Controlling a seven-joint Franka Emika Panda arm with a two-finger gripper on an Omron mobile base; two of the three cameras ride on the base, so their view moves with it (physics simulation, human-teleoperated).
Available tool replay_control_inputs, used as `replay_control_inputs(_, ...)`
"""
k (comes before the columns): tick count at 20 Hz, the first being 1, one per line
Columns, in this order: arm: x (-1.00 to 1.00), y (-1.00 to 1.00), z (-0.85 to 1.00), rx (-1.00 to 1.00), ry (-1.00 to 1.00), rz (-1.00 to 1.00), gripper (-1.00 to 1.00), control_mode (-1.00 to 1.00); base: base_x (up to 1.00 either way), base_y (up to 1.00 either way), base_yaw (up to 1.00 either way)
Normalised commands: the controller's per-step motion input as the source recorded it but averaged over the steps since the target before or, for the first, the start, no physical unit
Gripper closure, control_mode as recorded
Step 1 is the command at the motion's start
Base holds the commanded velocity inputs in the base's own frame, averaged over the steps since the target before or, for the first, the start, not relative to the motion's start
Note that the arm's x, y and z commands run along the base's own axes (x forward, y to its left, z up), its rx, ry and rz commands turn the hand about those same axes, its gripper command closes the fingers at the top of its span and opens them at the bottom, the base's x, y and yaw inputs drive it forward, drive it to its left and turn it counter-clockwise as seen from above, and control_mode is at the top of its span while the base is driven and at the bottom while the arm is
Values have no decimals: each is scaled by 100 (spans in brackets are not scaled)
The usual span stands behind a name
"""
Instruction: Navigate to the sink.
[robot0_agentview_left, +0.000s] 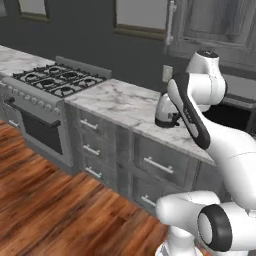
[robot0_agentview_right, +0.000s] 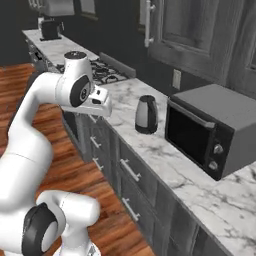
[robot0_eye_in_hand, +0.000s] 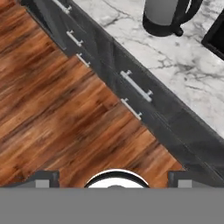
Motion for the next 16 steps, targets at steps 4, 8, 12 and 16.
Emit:
replay_control_inputs(4, 0, 0, 0, 0, 0, 0, -100, 100, 2, 97, 68)
replay_control_inputs(8, 0, 0, 0, 0, 0, 0, -100, 100, 15, 84, 67)
replay_control_inputs(12, 0, 0, 0, 0, 0, 0, -100, 100, 10, 54, 77)
replay_control_inputs(16, 0, 0, 0, 0, 0, 0, -100, 100, 47, -4, 81)
